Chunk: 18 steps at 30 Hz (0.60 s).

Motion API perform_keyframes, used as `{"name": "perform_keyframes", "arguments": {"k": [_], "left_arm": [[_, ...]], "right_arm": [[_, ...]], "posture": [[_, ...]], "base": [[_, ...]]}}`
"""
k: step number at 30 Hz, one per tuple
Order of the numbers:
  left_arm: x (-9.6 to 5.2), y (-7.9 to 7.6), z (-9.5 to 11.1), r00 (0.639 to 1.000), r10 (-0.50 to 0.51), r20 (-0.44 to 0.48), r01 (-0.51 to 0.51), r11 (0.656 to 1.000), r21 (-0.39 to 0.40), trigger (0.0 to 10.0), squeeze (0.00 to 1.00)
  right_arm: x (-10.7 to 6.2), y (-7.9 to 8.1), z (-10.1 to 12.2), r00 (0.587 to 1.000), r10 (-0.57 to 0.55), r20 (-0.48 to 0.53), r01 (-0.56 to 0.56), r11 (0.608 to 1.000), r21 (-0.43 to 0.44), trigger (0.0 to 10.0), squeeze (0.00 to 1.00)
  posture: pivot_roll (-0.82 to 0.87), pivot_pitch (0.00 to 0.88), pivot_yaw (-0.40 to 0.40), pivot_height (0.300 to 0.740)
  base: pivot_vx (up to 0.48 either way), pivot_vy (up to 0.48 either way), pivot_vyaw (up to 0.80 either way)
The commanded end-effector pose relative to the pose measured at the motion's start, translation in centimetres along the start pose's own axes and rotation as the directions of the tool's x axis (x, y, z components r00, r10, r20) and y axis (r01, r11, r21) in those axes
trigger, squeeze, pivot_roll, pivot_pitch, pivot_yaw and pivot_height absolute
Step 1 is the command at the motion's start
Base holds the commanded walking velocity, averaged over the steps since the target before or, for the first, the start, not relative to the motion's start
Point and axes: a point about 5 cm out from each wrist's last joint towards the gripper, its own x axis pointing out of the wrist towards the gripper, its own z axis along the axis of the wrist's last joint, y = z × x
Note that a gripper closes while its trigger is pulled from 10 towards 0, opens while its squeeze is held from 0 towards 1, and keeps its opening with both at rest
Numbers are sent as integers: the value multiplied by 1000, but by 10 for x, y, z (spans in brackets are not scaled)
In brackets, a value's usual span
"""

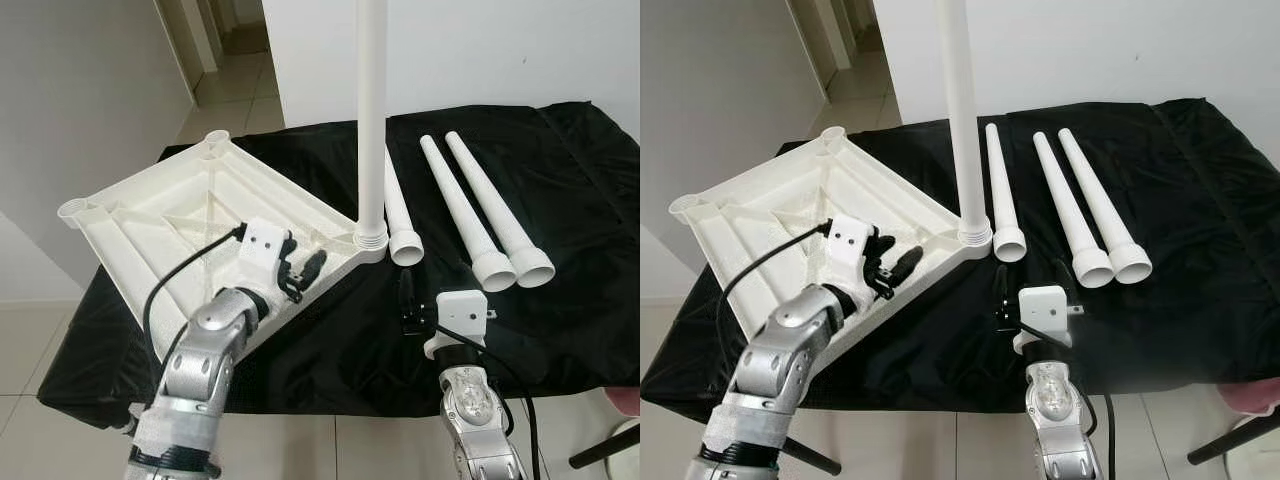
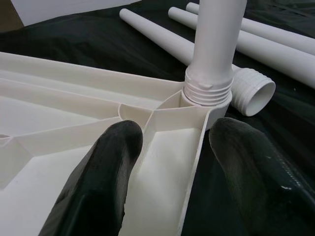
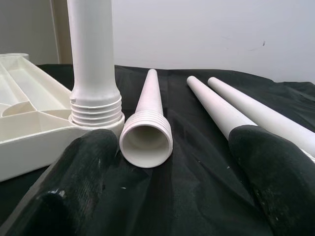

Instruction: Building children table

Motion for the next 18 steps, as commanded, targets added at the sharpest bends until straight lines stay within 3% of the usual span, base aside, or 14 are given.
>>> {"name": "perform_keyframes", "arguments": {"k": [1, 8, 13, 18], "left_arm": [[-2, 13, -3, 990, 139, 3, -138, 990, -13, 10000, 0], [-2, 22, -2, 974, 224, 15, -223, 974, -49, 10000, 0], [-2, 30, -5, 941, 338, 0, -336, 936, -101, 10000, 0], [-3, 31, -9, 924, 382, -17, -381, 918, -109, 10000, 0]], "right_arm": [[-1, 1, 0, 1000, 0, -11, 0, 1000, 6, 10000, 0], [0, 1, 0, 1000, -1, -12, 1, 1000, 6, 10000, 0], [0, 2, 0, 1000, -4, -9, 4, 1000, 8, 10000, 0], [1, 2, 0, 1000, -7, -11, 7, 1000, 10, 10000, 0]], "posture": [[-125, 35, 130, 740], [-125, 34, 127, 740], [-126, 33, 127, 740], [-125, 31, 128, 740]], "base": [[0, 0, 0], [0, 0, 0], [0, 0, 0], [0, 0, 0]]}}
